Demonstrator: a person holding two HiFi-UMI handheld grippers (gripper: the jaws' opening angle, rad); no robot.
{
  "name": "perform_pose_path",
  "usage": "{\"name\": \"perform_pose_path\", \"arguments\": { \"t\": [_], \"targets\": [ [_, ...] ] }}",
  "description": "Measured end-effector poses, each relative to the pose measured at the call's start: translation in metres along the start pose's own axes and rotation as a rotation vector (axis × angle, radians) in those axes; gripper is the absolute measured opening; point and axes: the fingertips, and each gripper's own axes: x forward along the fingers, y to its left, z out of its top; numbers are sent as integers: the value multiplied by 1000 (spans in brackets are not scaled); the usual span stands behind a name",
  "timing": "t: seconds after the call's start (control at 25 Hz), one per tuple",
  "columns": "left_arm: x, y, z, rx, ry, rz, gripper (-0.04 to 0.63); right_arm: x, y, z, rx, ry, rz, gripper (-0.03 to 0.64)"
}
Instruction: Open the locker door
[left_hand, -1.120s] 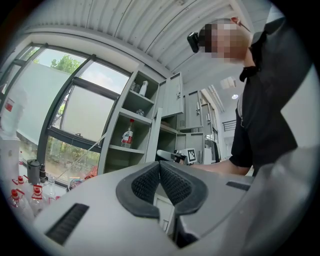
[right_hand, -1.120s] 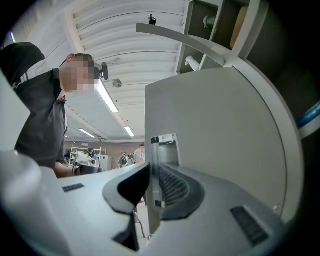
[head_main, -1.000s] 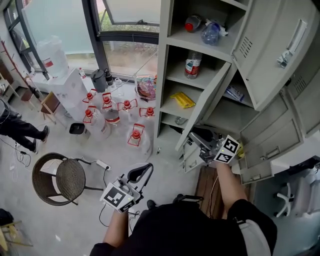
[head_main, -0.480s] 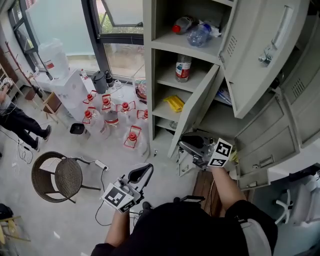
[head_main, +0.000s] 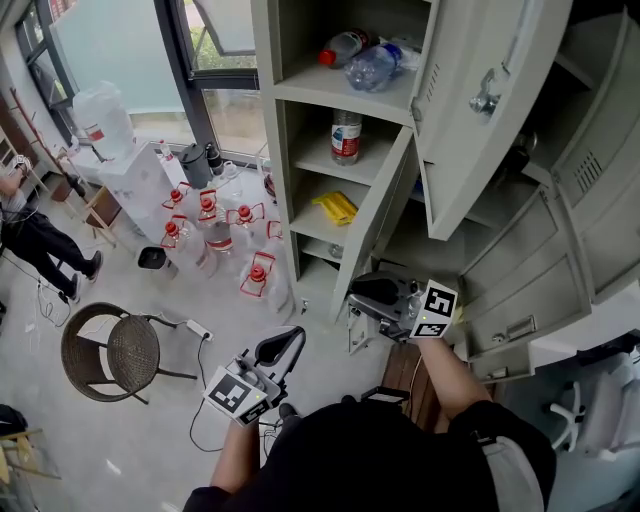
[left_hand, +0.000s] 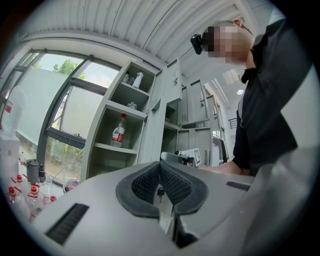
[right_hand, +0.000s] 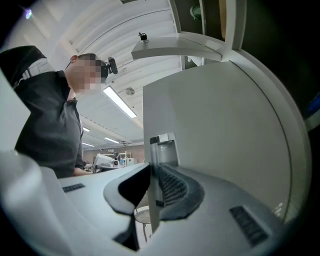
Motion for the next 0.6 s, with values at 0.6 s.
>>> {"name": "perform_pose_path", "arguments": {
  "t": [0.6],
  "targets": [
    [31, -33, -20, 12, 21, 24, 17, -43, 13, 9, 36, 1, 148, 66]
  ]
}}
